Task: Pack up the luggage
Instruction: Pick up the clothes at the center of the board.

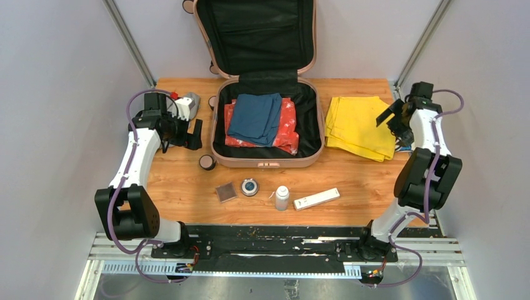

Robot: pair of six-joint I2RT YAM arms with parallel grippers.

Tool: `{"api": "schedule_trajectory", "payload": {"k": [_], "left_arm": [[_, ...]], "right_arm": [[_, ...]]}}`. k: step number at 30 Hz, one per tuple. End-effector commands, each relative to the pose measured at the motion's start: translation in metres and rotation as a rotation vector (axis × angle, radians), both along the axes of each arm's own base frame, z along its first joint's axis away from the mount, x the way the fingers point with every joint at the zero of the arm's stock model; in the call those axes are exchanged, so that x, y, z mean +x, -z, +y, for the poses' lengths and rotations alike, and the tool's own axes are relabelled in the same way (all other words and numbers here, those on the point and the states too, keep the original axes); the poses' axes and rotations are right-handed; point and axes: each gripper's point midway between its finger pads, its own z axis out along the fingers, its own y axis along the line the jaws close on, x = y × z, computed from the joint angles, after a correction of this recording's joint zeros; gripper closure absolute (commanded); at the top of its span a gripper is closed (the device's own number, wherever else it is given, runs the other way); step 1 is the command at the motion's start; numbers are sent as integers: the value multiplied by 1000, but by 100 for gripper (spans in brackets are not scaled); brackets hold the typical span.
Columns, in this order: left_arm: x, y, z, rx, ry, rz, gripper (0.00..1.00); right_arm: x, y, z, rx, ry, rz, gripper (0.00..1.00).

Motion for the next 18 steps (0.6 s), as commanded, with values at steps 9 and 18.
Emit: {"api": "schedule_trajectory", "payload": {"k": [9,18], "left_arm": [[0,-4,-7,-44,27,-2,0],[-2,-4,-5,-21,38,-11,0]], "right_arm": [[-15,67,-25,317,159,42,0],[-12,74,-38,307,150,53,0]]}}
